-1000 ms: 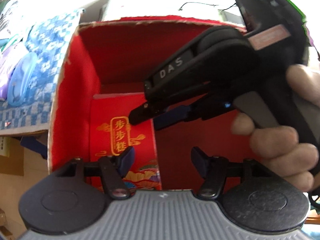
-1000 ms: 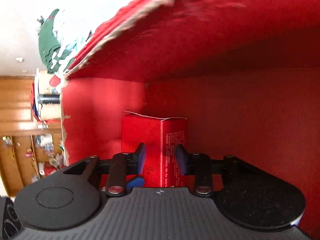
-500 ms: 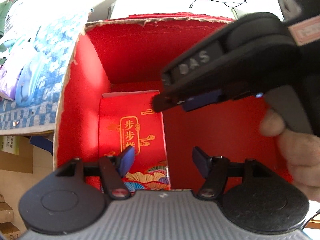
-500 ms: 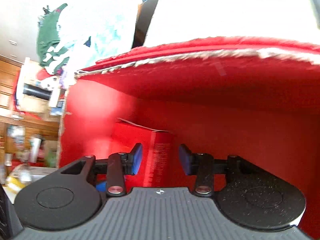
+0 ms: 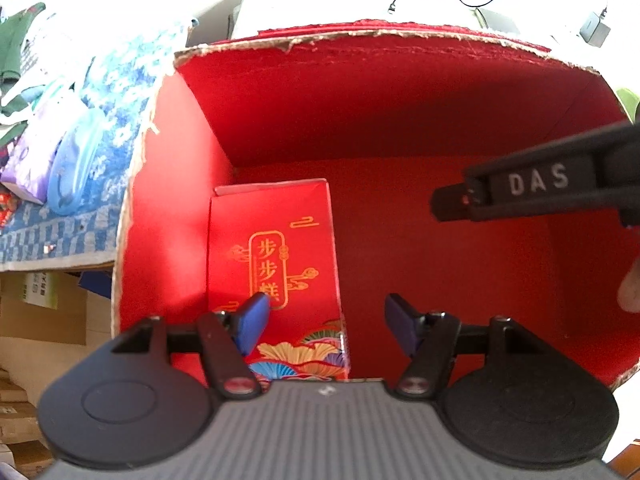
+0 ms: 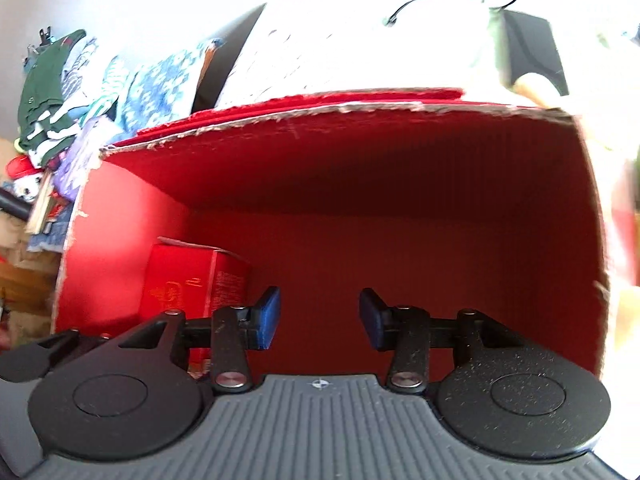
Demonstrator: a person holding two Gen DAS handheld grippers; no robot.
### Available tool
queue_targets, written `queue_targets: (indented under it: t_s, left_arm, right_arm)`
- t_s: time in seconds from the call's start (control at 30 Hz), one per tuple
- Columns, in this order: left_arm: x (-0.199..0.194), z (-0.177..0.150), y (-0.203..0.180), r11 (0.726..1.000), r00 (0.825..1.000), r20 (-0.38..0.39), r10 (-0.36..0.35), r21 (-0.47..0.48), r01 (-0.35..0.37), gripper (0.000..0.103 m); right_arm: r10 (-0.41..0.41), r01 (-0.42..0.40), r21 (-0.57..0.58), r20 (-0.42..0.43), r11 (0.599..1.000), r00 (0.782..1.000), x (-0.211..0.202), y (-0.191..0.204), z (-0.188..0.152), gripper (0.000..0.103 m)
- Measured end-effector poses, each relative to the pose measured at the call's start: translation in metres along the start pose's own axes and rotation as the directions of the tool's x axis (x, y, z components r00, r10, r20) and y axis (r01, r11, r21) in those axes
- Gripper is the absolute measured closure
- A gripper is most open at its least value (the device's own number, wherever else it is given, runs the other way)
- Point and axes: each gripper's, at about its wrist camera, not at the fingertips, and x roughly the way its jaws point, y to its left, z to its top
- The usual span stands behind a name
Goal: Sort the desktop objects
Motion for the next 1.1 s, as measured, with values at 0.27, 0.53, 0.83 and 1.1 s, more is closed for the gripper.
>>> queue_targets:
  t_s: [0.27, 0.53, 0.83, 1.1]
  left_arm:
    - [-0.002, 0.005, 0.000, 1.000, 0.999, 0.025, 0.028, -0.003, -0.028, 0.033]
    - [-0.023, -0.001, -0.007, 0.999, 0.998, 0.048, 0.042, -0.013, -0.041, 0.031]
    - [-0.041, -0.007, -0.016, 0.997, 0.992, 0.096, 0.076, -0.009, -0.076, 0.032]
    - [-0.035, -0.006, -0.016, 0.995, 0.989, 0.115, 0.097, -0.012, -0.097, 0.032]
  right_arm:
    - [-0.056, 0.056, 0.012, 0.069, 0.998, 0.996, -0.010, -0.015, -0.020, 0.052]
    - [-0.101, 0.097, 0.036, 0.128, 0.995, 0.987, -0.020, -0.009, -0.029, 0.052]
    - [-0.099, 0.091, 0.053, 0.181, 0.994, 0.979, -0.047, 0.018, -0.044, 0.051]
    - [-0.094, 0.083, 0.055, 0.230, 0.995, 0.969, -0.066, 0.016, -0.053, 0.051]
